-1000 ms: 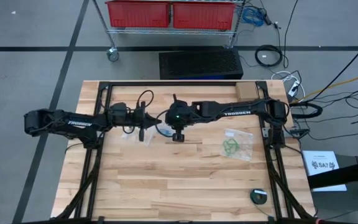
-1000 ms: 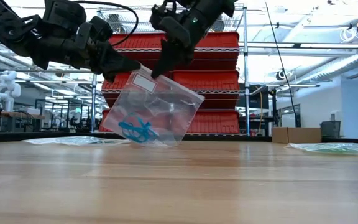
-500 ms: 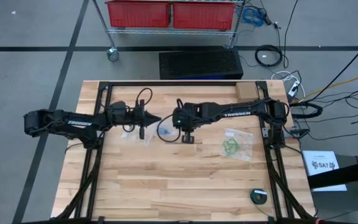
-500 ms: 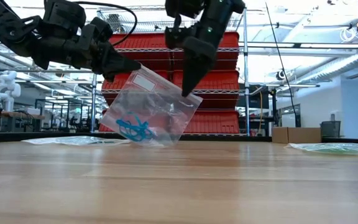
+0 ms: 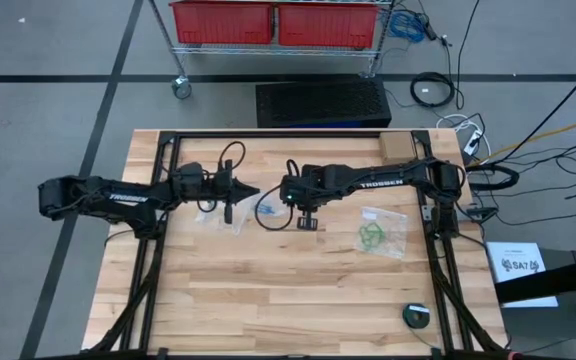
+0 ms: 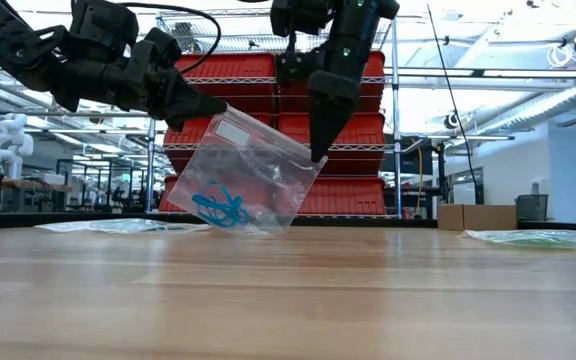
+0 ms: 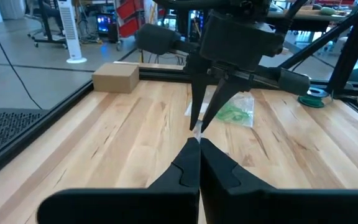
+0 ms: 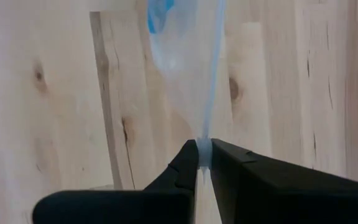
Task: Sort rubber bands
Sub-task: Close the bottom left transparent zip bag, then adjust the packed rubber bands and align them to the center of the table
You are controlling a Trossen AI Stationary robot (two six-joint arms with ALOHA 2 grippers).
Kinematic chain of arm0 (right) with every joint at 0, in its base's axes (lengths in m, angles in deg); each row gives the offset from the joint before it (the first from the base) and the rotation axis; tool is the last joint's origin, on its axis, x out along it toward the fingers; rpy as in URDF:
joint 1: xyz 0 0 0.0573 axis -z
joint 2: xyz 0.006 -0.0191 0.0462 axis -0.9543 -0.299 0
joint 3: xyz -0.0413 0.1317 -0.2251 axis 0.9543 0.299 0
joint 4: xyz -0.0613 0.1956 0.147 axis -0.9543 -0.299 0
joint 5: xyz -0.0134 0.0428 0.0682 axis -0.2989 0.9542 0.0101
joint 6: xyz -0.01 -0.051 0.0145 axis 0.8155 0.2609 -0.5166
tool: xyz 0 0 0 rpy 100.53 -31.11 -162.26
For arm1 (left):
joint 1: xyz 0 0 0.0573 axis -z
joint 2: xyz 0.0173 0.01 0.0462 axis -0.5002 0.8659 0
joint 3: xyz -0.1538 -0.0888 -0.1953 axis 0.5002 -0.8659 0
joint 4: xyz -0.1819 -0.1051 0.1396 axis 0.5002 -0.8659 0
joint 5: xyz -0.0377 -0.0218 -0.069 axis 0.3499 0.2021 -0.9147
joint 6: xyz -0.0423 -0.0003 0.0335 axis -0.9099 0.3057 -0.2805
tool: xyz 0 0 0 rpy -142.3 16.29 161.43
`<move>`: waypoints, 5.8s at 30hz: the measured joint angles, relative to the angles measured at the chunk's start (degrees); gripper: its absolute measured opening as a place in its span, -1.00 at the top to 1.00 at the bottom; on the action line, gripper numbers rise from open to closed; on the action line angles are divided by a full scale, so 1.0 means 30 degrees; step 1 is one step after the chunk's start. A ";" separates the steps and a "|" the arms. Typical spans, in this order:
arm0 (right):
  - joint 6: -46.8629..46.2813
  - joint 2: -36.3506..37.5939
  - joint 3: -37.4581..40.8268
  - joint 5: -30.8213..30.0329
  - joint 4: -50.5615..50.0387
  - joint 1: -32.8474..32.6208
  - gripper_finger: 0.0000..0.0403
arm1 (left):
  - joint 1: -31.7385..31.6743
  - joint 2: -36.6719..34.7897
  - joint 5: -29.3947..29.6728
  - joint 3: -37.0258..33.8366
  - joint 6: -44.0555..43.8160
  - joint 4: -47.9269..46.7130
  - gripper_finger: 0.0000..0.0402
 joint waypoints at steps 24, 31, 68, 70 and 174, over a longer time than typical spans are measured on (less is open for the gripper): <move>0.0826 -0.0066 -0.2312 -0.1656 0.0199 0.1080 0.22 | -0.0228 -0.0022 0.5426 0.0059 0.0510 0.0376 0.04; 0.0652 -0.0175 0.1878 -0.0067 0.7883 0.1683 0.63 | -0.0908 -0.0028 0.5574 0.0372 0.0576 0.0272 -0.06; -0.3825 0.0457 0.6042 0.2763 0.1413 -0.2200 1.00 | -0.1115 -0.2878 0.6300 0.0386 0.0634 -0.4608 -0.06; -0.4262 0.0503 0.6143 0.2388 0.1889 -0.2920 1.00 | -0.1115 -0.2878 0.6302 0.0386 0.0629 -0.4595 -0.06; -2.0138 0.7066 1.7488 -0.4021 0.5384 -0.3445 1.00 | -0.1107 -0.2871 0.7322 0.0372 -0.0015 -0.8037 -0.06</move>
